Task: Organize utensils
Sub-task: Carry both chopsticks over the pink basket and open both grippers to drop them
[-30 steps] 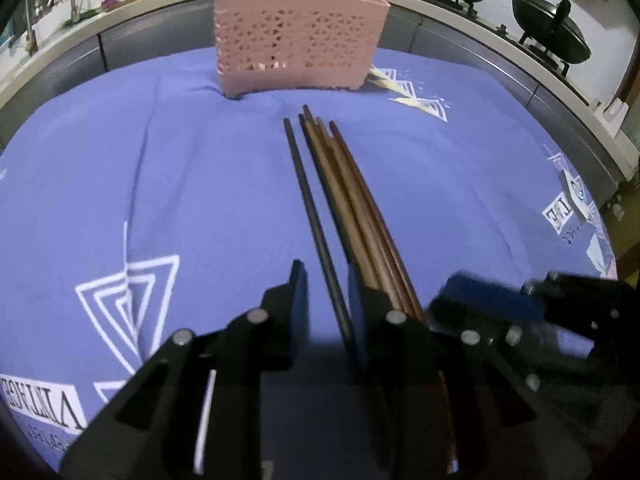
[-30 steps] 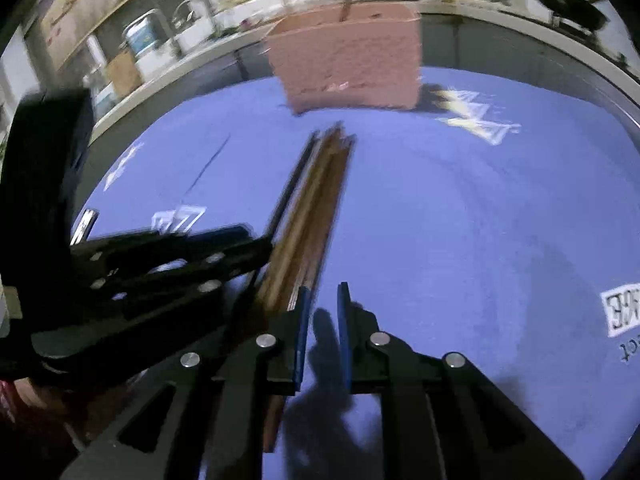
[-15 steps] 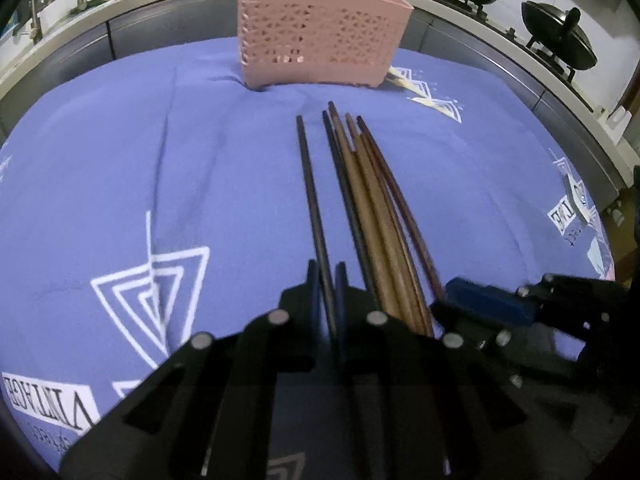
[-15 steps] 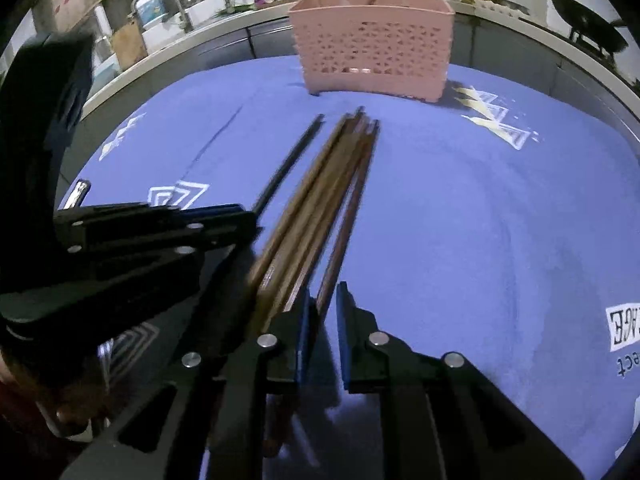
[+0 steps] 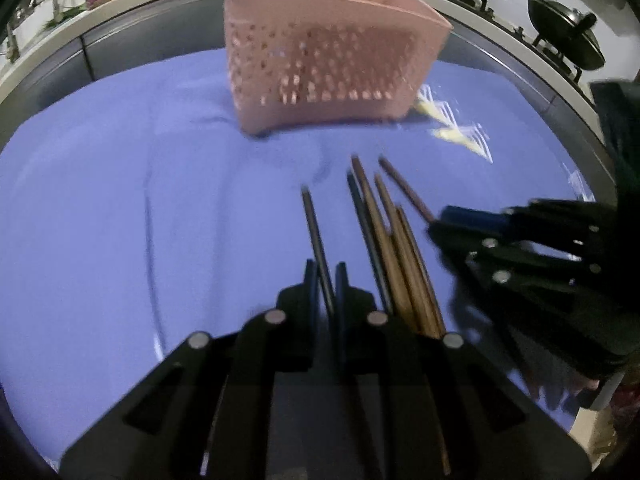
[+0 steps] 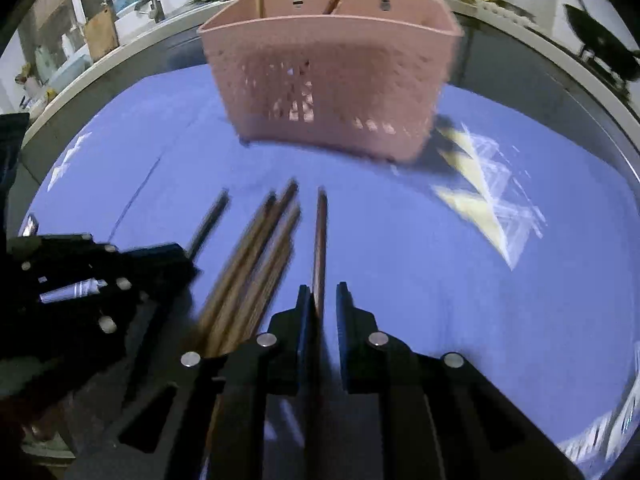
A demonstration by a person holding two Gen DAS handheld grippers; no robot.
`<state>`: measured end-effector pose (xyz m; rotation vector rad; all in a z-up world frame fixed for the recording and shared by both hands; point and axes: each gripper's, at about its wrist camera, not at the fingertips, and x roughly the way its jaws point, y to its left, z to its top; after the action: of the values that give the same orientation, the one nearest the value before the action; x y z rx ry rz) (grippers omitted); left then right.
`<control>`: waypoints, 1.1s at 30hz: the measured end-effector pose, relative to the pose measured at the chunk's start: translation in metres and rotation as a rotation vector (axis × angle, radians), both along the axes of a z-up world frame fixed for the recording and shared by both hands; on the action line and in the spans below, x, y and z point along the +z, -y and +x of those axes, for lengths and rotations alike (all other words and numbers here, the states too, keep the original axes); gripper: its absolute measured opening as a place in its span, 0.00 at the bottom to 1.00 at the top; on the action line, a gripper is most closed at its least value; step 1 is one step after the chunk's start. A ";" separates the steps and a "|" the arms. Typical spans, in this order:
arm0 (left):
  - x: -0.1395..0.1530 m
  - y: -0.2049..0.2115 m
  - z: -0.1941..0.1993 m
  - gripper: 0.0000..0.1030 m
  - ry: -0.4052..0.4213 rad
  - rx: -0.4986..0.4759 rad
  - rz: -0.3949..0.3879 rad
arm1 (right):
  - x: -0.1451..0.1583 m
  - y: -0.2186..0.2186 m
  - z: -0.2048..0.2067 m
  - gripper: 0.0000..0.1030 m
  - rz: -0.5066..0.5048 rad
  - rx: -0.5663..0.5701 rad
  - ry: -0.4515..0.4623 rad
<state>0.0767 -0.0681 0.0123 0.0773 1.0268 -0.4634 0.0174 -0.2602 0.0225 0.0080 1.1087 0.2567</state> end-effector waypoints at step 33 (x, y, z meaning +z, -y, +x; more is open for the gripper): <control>0.262 -0.058 0.021 0.04 0.567 0.030 -0.400 | 0.235 0.026 0.020 0.05 0.354 -0.128 0.783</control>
<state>0.0978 -0.0097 0.2747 -0.1584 0.3681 -0.5699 0.0378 -0.2865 0.2572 0.2715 0.2734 0.3020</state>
